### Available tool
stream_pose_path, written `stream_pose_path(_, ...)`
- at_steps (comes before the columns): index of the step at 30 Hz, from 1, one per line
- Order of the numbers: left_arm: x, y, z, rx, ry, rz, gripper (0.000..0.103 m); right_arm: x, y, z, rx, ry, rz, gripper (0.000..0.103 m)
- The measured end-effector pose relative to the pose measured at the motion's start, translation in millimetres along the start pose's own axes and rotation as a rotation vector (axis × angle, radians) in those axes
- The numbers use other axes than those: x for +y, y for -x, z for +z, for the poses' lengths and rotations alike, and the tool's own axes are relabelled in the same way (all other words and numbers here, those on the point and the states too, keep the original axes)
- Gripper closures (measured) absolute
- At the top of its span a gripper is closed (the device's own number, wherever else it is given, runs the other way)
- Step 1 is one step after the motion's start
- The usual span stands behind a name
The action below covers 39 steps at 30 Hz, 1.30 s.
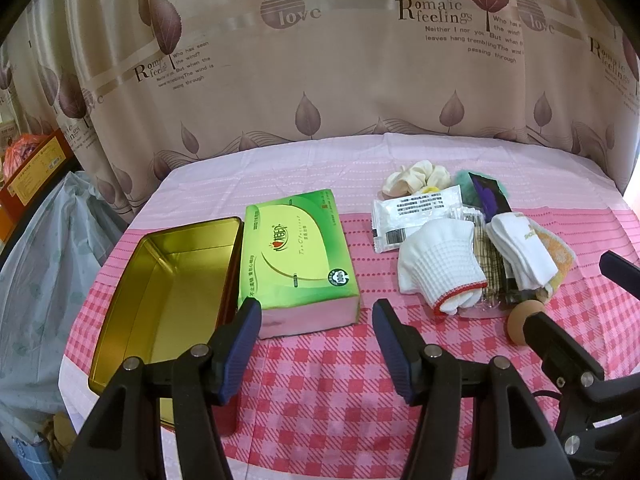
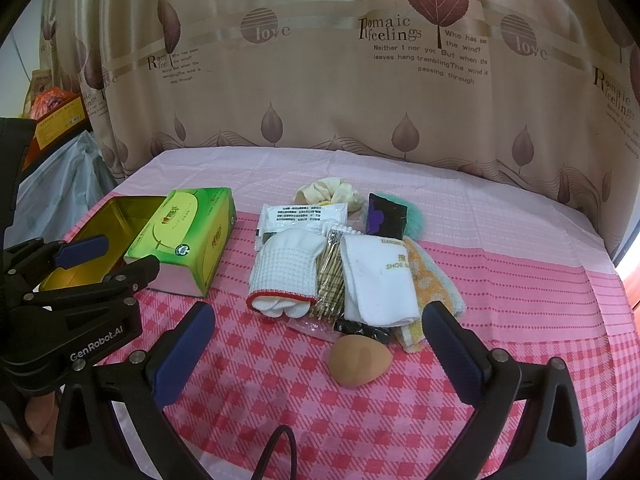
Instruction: Organize soft objects
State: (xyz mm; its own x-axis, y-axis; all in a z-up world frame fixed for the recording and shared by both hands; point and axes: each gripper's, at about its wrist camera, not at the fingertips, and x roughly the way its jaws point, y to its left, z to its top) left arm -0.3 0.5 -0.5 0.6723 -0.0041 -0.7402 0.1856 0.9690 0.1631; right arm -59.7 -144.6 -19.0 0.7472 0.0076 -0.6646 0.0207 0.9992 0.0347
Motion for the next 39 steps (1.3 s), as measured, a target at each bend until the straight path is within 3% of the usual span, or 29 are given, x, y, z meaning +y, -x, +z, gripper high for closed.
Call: stream_pose_path(39,0.4,-3.4,-4.3,0.004,-0.009,0.007,0.044,-8.5,0.5,-2.1,-0.001,-0.011,-0.005,0.0)
